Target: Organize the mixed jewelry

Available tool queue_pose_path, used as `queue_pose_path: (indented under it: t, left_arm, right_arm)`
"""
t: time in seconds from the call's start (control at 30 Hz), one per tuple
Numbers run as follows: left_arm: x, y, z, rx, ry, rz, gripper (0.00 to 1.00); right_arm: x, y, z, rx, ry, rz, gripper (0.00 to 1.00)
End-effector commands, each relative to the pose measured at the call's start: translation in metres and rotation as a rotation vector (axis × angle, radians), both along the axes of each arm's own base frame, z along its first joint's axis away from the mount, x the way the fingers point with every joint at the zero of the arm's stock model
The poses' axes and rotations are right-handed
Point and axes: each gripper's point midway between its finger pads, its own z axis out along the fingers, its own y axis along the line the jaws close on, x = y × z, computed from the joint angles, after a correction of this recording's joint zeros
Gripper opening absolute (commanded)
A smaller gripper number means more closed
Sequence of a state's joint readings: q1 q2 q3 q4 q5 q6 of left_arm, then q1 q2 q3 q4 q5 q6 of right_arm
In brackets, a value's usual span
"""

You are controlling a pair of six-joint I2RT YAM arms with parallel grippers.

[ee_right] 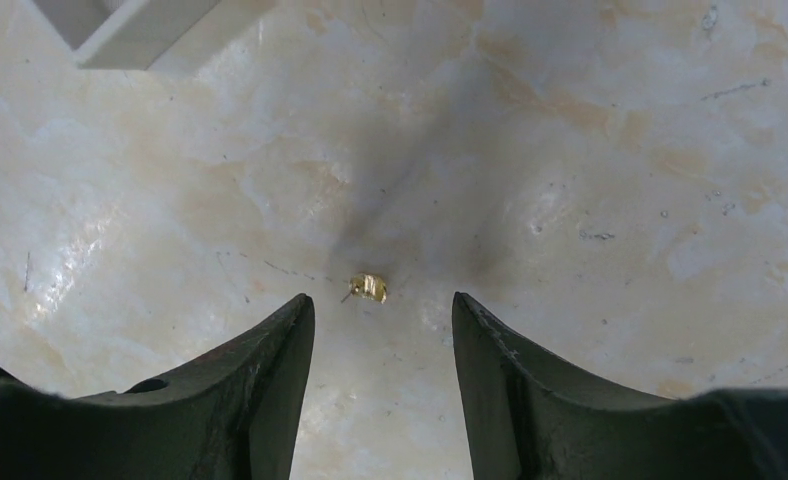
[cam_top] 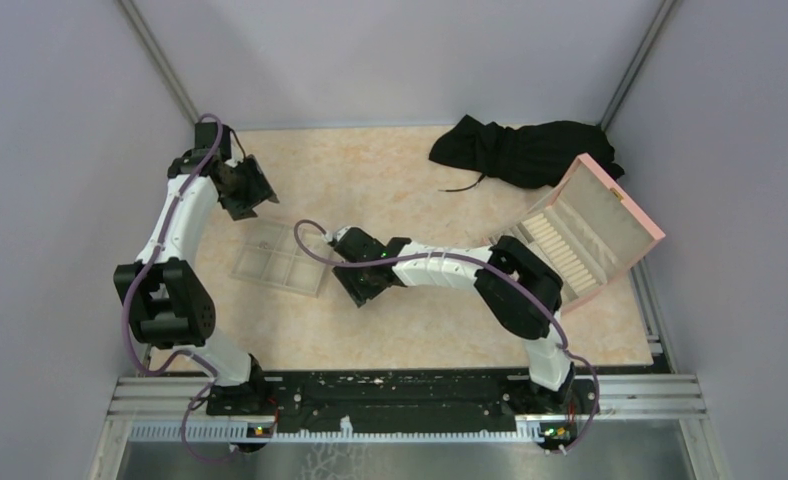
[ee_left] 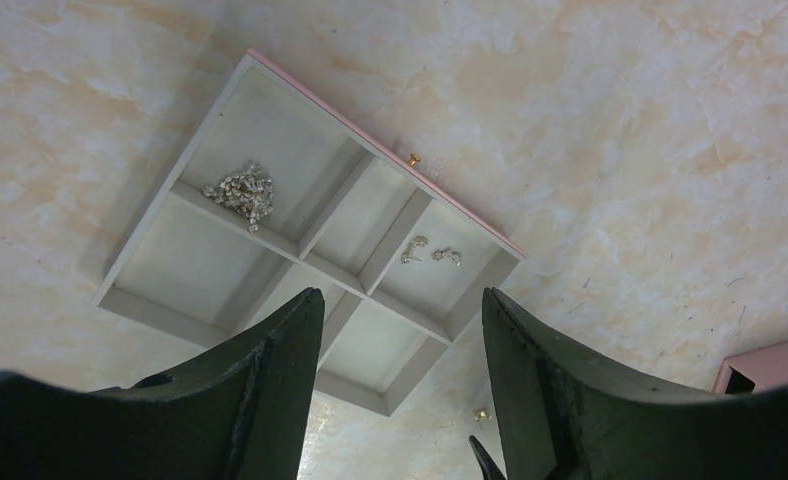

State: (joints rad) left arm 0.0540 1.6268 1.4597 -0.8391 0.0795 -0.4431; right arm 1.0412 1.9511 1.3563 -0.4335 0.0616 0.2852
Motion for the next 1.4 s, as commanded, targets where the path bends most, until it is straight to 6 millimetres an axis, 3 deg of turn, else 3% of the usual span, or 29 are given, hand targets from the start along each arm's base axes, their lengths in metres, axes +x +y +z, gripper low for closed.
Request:
queue_pose_path:
  t: [0.0, 0.33, 0.83, 1.37]
  left_arm:
    - [-0.007, -0.001, 0.006, 0.005, -0.008, -0.02, 0.66]
    - [-0.009, 0.002, 0.007, 0.024, -0.009, -0.03, 0.66]
    - [-0.012, 0.001, 0.002, 0.021, 0.005, -0.037, 0.66]
    - [-0.011, -0.003, -0.001, 0.001, 0.007, -0.049, 0.66]
  right_arm:
    - [0.006, 0.027, 0.011, 0.058, -0.027, -0.003, 0.53]
    - [0.01, 0.025, 0.0, -0.008, -0.041, -0.061, 0.41]
    - [-0.007, 0.017, -0.007, -0.068, -0.029, -0.068, 0.37]
    - [-0.004, 0.008, -0.006, -0.099, -0.056, -0.123, 0.16]
